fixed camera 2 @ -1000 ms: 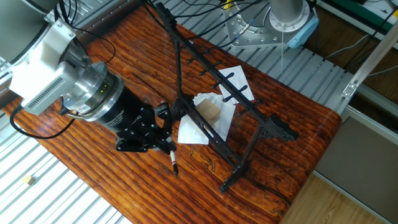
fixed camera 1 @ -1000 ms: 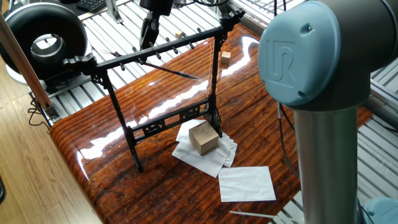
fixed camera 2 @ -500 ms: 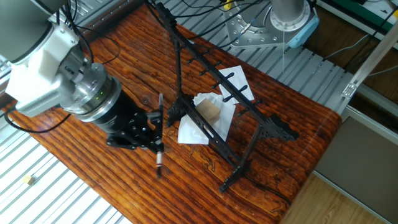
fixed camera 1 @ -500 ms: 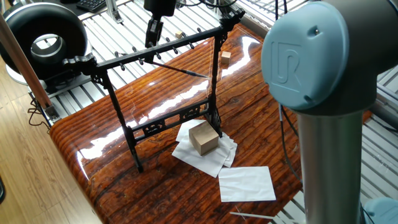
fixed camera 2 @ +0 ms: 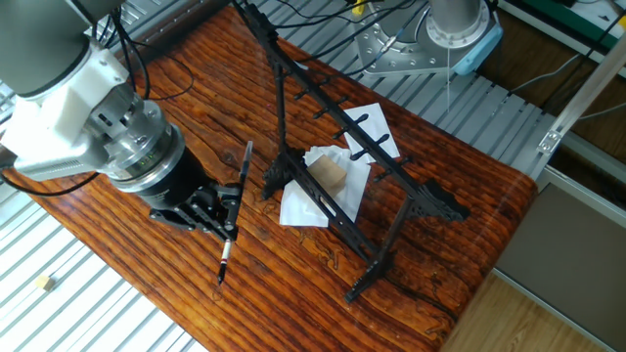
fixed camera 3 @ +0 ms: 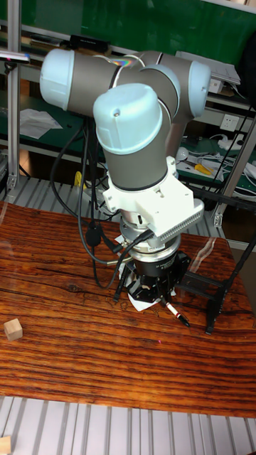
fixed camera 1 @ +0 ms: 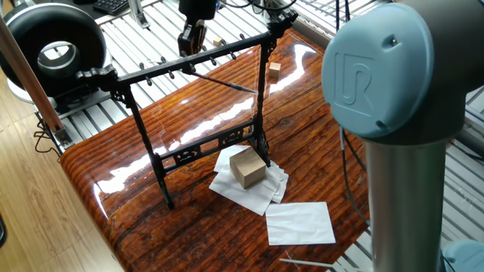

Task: Place the brush on the pen rack

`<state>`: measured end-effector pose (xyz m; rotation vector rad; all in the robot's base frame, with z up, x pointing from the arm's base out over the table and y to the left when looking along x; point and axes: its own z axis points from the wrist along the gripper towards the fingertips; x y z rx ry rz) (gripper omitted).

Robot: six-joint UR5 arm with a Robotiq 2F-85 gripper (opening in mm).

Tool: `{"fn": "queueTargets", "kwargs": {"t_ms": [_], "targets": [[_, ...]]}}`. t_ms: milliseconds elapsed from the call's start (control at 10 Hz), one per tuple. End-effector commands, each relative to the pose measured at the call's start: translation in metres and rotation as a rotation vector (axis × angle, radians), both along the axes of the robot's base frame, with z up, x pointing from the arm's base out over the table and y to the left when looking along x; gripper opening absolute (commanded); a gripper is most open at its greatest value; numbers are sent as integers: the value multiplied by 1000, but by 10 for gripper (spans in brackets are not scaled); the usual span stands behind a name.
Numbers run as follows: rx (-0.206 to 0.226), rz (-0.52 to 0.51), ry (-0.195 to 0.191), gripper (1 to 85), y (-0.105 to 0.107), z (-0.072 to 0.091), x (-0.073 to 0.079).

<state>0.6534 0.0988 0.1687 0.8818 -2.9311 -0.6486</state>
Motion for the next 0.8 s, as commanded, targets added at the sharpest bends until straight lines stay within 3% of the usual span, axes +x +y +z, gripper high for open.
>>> {"fn": "queueTargets", "kwargs": {"t_ms": [0, 400, 500, 700], "targets": [[32, -18, -7, 10, 7, 5, 4], [40, -15, 23, 10, 7, 7, -4], [90, -11, 37, 10, 5, 12, -10], [116, 37, 38, 10, -7, 20, -23]]}}
